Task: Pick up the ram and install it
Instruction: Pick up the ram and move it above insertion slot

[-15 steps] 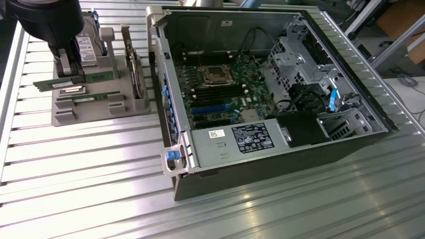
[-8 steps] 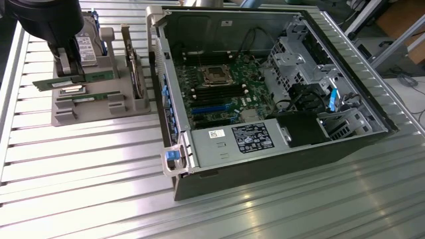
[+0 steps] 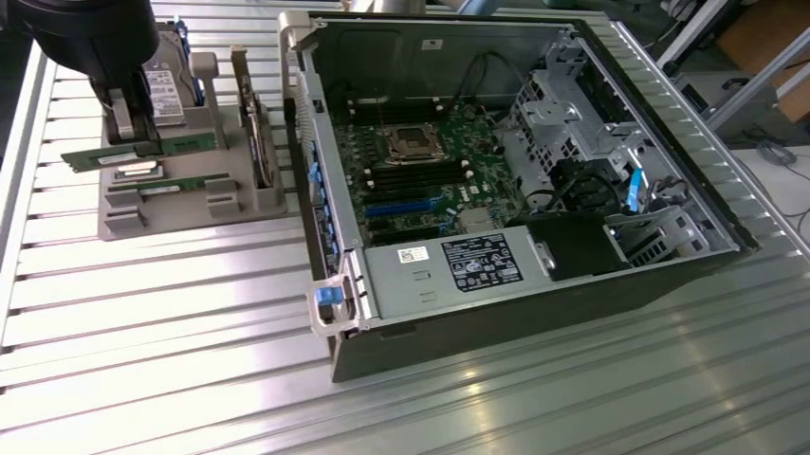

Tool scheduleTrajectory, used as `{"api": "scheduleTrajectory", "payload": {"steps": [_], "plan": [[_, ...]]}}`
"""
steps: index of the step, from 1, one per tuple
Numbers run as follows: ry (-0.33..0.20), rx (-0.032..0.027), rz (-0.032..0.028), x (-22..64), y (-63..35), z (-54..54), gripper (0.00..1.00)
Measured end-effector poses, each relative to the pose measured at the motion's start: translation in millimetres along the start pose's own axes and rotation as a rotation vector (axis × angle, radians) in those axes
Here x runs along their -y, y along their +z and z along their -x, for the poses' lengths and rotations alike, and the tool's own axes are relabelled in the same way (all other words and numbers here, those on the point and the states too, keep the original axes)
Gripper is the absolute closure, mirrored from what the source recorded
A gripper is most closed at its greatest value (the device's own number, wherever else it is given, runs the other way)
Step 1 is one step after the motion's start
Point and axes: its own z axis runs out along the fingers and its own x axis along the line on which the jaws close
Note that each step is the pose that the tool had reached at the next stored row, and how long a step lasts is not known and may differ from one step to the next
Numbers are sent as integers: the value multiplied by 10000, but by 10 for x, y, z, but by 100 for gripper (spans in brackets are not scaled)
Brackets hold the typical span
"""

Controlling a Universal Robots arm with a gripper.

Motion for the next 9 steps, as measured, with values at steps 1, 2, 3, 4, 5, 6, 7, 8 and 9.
{"api": "scheduleTrajectory", "payload": {"steps": [1, 2, 3, 4, 5, 6, 7, 8, 9], "plan": [[0, 0, -1, 0, -2, 0, 86], [0, 0, 0, 0, -5, 0, 86], [0, 0, 0, -1, -10, 1, 86], [0, 0, 1, -1, -16, 1, 86], [0, 0, 0, -1, -22, 2, 86], [0, 0, 0, -1, -25, 2, 86], [0, 1, -1, -1, -28, 2, 86], [0, 2, -2, -1, -31, 2, 86], [0, 2, -1, -1, -33, 3, 86]]}}
